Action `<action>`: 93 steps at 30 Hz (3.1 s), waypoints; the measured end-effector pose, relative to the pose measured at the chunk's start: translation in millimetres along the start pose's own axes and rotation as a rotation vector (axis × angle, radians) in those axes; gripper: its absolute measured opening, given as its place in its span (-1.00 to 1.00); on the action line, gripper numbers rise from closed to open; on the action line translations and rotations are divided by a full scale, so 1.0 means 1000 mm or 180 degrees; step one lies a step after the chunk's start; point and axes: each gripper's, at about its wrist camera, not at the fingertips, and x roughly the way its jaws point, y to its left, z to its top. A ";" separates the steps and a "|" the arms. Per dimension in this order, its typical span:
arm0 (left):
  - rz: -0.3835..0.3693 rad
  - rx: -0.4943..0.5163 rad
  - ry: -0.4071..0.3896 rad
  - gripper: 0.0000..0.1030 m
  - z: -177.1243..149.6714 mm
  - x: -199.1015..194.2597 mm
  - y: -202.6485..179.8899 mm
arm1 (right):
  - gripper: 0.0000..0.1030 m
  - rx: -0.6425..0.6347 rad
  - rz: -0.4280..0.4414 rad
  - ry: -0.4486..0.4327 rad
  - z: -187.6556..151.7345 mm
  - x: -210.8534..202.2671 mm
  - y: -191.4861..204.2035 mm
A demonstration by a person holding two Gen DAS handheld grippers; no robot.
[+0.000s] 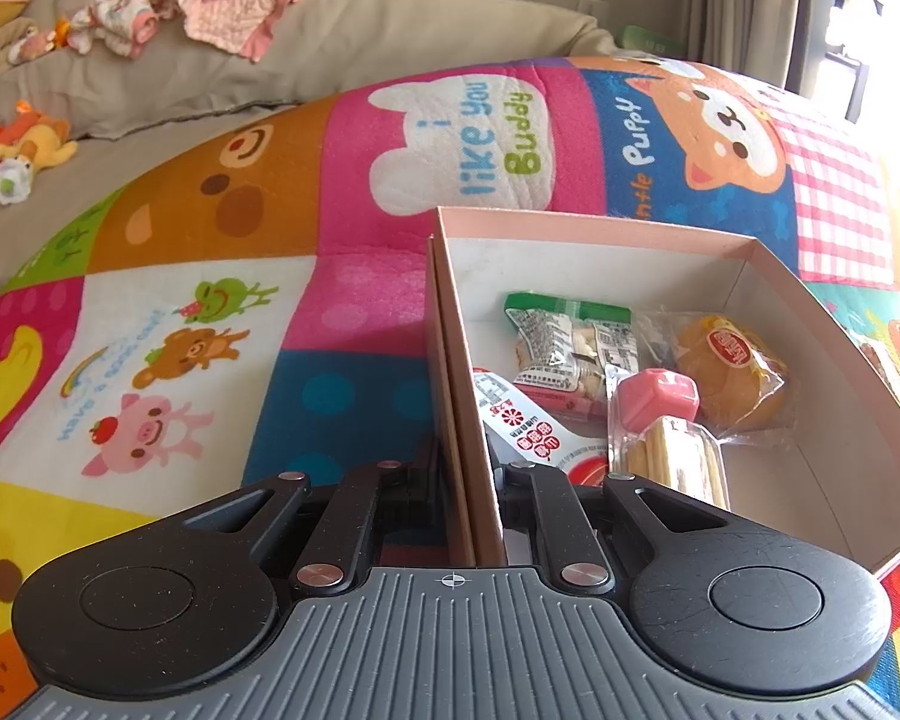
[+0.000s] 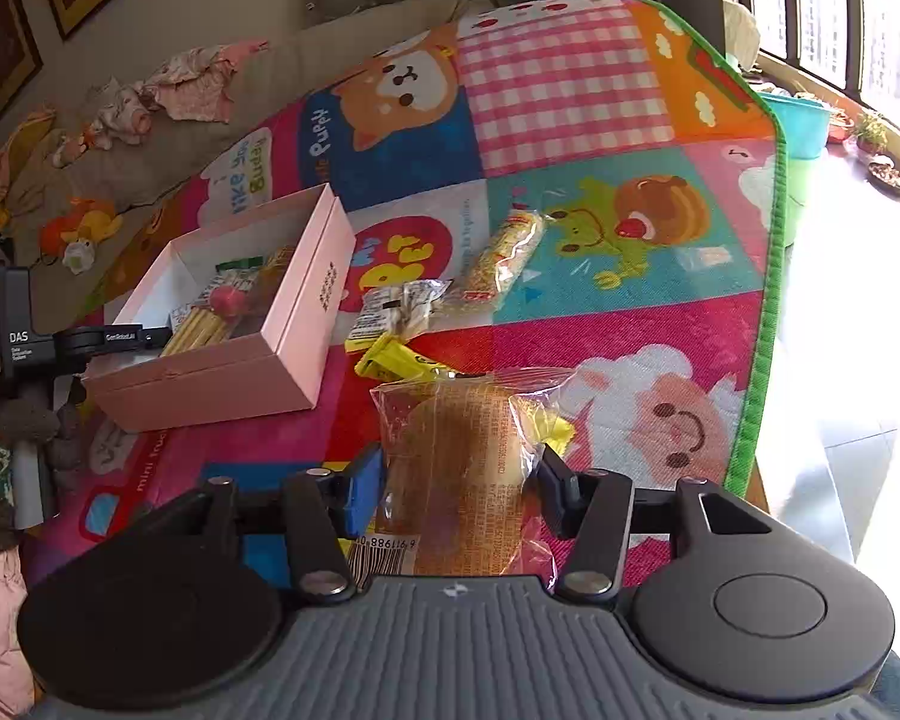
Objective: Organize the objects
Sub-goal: 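Carry the bread loaf over the box and release it inside, then move the right tool toward the yellow corn-stick snack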
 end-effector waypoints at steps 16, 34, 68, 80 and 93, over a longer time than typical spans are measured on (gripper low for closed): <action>-0.0012 0.0010 0.0004 -0.74 -0.001 0.000 0.001 | 0.01 -0.0559 0.0193 -0.0060 0.016 0.006 0.073; -0.0030 0.0004 0.0009 -0.73 -0.001 0.000 0.001 | 0.35 -0.0899 0.0349 -0.0792 0.129 0.026 0.159; -0.0023 0.0017 0.0006 -0.73 -0.001 0.000 0.000 | 0.58 -0.0042 -0.0402 -0.0160 0.109 0.096 0.016; -0.0026 0.0014 0.0006 -0.73 -0.001 0.000 0.000 | 0.00 0.0069 -0.0097 0.0028 0.107 0.126 0.030; -0.0013 0.0025 0.0004 -0.73 -0.001 0.000 0.000 | 0.07 0.0327 -0.0164 0.0254 0.036 0.075 -0.039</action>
